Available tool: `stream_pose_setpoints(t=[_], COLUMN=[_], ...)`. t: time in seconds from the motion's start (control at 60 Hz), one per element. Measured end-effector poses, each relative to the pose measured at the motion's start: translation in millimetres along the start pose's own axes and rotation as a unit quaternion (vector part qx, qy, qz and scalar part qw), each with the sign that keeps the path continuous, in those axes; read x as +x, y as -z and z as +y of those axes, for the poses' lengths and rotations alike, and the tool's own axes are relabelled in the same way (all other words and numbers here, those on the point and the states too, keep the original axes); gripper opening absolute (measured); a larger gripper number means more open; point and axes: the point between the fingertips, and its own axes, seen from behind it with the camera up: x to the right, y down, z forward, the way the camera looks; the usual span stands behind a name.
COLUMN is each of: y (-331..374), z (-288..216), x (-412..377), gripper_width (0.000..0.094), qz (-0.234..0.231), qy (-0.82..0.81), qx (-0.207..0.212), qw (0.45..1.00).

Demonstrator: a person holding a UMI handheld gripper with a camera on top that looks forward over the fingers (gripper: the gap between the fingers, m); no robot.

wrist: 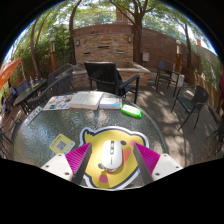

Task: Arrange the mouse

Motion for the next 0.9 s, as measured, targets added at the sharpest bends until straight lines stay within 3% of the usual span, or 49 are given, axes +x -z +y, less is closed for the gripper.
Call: stream_pose_setpoints(t=[0.25, 0.5, 0.9], y=[122.2, 236.0, 299.3], z=[-21.4, -4.2, 23.3], x=[-21.3, -33.2, -38.4], gripper_width=[0.0856, 0.0858, 0.0856], qz=[0.020, 0.047, 0.065], qy=[-0.008, 0.001, 0.029], qx=[0.025, 0.052, 0.060], qw=[0.999, 0.998, 0.996])
